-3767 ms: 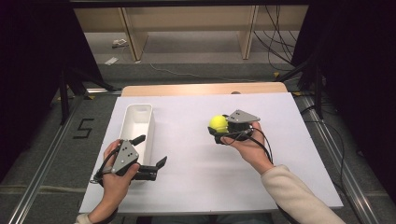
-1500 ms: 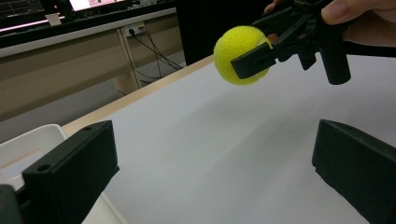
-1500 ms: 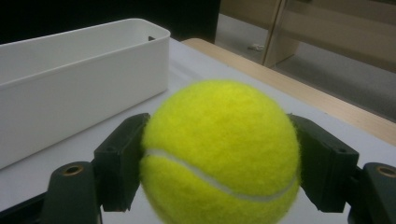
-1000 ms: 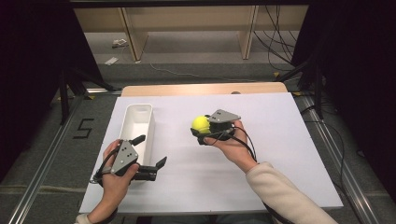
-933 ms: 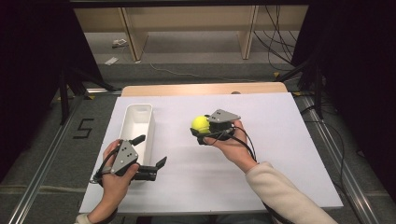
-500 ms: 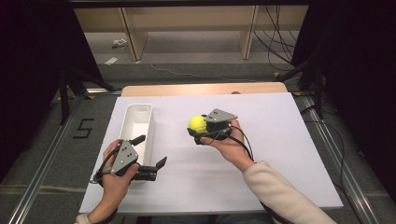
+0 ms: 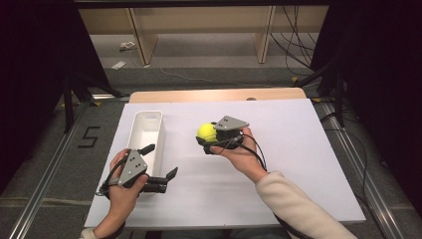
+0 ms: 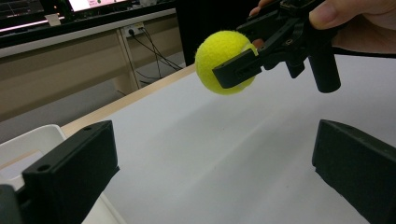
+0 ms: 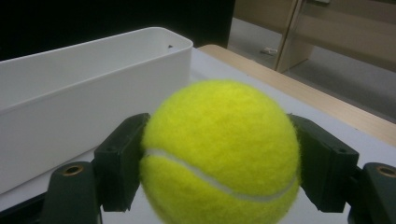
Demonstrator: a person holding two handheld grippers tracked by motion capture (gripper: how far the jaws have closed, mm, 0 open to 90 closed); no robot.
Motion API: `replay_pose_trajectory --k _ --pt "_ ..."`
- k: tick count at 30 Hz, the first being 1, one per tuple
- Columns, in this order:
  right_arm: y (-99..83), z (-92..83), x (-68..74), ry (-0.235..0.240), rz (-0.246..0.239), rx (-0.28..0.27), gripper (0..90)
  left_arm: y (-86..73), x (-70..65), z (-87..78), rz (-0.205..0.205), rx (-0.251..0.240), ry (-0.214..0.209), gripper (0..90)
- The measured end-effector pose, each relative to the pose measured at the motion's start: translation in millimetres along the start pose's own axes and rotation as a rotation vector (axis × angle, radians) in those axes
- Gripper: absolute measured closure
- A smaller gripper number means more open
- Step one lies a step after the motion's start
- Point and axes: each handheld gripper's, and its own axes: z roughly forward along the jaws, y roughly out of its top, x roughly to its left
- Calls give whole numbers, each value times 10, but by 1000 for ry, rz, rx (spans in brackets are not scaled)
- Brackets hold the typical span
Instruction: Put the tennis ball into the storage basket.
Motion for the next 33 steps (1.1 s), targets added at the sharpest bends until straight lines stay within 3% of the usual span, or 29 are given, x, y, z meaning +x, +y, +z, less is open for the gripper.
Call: replay_pose_trajectory --k 33 --pt "102 90 68 13 -4 -5 264 3 -13 -2 4 0 -7 0"
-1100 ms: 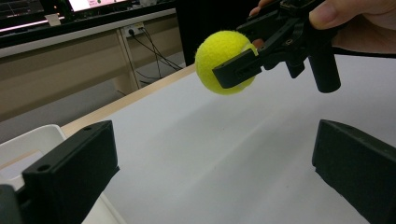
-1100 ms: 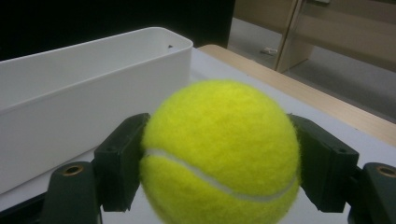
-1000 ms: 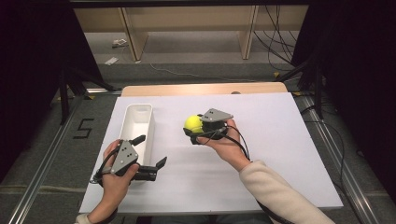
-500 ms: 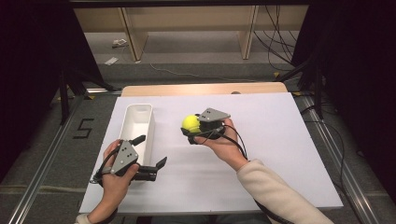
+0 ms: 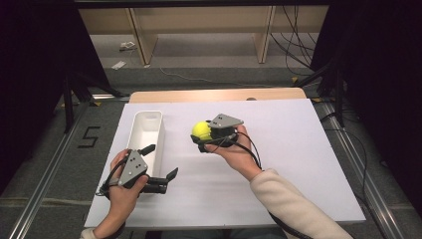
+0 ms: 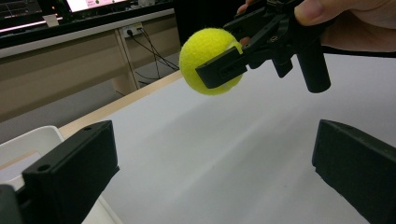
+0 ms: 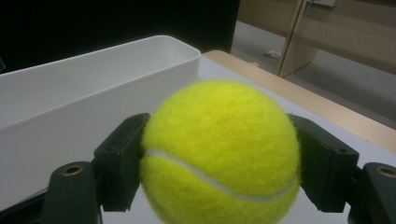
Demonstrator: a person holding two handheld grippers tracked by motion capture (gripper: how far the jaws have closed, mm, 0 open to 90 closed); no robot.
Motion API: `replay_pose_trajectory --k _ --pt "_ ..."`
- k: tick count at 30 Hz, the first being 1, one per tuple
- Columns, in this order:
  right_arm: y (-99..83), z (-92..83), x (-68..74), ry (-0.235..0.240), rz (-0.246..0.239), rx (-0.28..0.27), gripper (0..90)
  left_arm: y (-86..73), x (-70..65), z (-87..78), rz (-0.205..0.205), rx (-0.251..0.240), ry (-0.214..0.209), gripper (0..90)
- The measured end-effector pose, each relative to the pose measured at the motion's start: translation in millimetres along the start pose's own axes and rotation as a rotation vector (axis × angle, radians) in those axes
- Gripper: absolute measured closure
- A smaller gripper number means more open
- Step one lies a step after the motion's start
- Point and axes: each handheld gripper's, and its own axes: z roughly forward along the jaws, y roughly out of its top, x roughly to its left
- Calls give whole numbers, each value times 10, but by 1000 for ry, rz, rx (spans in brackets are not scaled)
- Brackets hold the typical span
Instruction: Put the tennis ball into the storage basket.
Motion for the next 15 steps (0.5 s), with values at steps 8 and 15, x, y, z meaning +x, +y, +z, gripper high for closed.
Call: replay_pose_trajectory --k 8,15 --pt "28 19 10 -3 1 -2 264 0 -3 2 0 0 -1 0" --pt "67 41 16 -5 1 -2 264 2 -2 0 2 1 -1 0"
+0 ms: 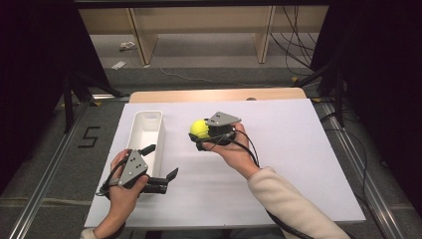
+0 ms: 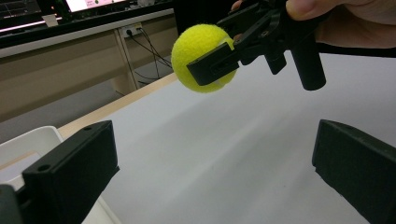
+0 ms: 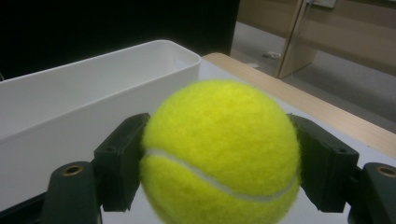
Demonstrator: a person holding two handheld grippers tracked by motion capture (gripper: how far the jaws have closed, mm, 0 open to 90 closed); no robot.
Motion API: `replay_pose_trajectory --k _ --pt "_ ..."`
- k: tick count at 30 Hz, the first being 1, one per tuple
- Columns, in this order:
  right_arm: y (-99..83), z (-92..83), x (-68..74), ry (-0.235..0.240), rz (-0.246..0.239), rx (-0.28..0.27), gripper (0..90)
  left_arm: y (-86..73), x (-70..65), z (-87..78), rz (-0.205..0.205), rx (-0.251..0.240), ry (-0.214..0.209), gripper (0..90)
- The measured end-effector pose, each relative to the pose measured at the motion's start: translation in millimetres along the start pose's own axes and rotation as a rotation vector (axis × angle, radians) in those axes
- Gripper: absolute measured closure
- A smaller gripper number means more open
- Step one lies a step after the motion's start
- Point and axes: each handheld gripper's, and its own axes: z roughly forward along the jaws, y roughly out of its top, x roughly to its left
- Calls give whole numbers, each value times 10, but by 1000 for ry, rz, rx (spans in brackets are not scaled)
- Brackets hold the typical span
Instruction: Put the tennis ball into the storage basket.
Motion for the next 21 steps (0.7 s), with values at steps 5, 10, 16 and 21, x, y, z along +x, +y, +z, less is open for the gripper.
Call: replay_pose_trajectory --k 5,10,16,21 --pt "27 20 17 4 1 1 264 0 -5 0 -2 0 0 0" --pt "42 50 36 6 -1 0 264 -1 -5 2 -2 0 -1 0" --pt "66 76 57 12 -3 0 264 0 -6 1 -3 -1 -1 0" --pt "86 93 67 14 -5 1 264 1 -4 0 -3 -2 0 0"
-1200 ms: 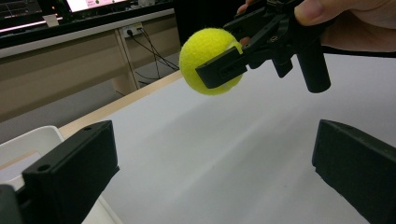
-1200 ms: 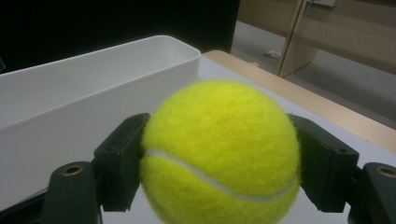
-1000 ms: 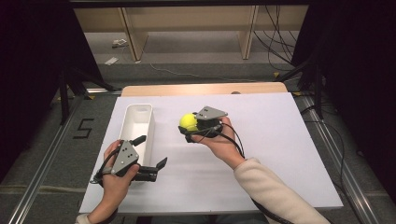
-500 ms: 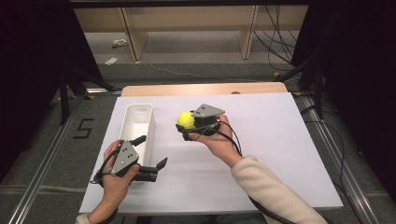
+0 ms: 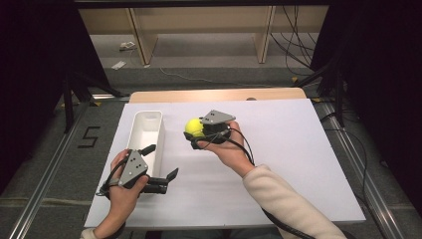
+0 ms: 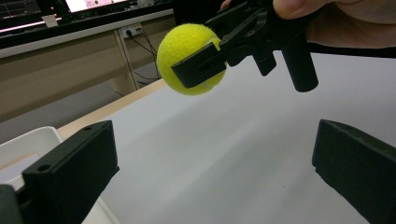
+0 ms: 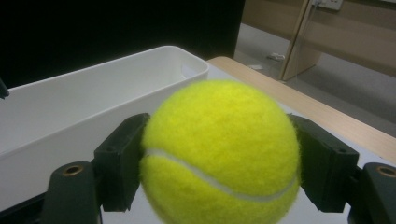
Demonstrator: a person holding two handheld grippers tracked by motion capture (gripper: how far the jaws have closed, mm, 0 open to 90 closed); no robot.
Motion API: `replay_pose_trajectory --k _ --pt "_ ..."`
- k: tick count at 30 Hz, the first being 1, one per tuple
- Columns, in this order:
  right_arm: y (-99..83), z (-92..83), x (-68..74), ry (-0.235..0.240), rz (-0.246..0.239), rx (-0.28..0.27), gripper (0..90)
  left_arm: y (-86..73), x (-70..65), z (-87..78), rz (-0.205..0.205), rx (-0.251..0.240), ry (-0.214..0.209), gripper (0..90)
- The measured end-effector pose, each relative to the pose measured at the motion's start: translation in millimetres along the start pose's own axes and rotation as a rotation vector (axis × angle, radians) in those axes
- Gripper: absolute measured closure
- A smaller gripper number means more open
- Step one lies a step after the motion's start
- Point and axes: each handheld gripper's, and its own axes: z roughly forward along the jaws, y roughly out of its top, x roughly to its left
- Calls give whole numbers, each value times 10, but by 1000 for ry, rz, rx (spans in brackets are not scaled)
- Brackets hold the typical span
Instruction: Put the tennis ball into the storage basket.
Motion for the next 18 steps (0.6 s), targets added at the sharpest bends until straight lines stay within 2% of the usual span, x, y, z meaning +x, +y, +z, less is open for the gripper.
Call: replay_pose_trajectory --k 18 --pt "56 50 31 8 -9 0 264 0 1 0 1 0 0 0"
